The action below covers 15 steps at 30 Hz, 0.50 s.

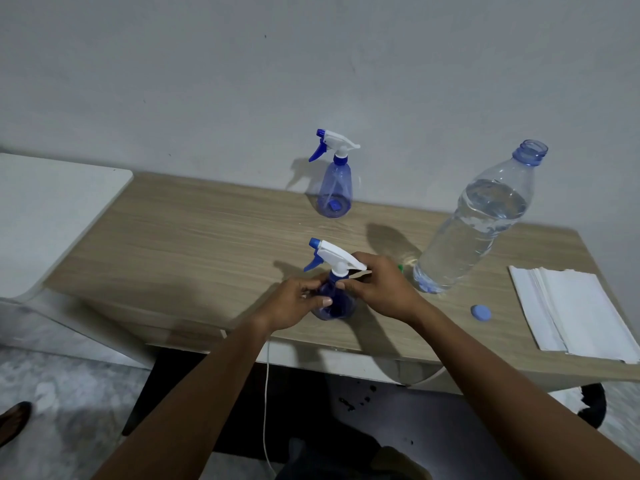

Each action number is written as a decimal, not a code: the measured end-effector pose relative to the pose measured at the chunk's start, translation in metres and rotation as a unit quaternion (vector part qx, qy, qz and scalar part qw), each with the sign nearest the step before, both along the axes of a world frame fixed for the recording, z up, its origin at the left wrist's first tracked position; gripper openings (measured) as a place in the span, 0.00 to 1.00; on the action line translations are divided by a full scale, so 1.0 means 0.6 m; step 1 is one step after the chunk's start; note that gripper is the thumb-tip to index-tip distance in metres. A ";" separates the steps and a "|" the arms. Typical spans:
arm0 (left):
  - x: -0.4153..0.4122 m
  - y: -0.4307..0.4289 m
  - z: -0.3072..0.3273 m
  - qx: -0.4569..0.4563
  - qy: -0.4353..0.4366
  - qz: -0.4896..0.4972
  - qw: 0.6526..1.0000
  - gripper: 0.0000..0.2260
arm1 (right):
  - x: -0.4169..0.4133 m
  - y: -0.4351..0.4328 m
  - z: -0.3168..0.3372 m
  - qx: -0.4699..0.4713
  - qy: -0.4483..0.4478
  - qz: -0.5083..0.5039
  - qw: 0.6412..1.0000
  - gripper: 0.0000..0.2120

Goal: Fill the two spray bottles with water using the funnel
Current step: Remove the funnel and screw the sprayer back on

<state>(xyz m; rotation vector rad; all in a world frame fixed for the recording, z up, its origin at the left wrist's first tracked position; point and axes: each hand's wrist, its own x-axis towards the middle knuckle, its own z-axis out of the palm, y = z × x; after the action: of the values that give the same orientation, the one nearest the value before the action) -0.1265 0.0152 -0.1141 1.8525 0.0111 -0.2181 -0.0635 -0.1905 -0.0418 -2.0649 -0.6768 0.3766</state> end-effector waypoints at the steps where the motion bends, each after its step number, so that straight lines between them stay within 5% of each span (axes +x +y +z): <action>1: 0.000 0.000 0.001 0.002 -0.006 -0.003 1.000 0.18 | 0.000 -0.002 0.001 0.011 0.018 0.003 1.000 0.10; 8: -0.004 -0.002 0.008 -0.004 -0.016 -0.010 1.000 0.15 | 0.001 -0.010 0.006 0.031 0.083 0.020 0.996 0.14; 15: -0.004 0.002 0.010 0.021 0.014 -0.013 1.000 0.22 | -0.007 0.008 0.010 -0.010 -0.013 -0.026 1.000 0.19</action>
<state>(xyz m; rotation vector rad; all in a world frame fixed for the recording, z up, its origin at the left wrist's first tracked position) -0.1288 0.0164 -0.1080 1.8927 0.0103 -0.2635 -0.0680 -0.1854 -0.0356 -2.1041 -0.6359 0.3292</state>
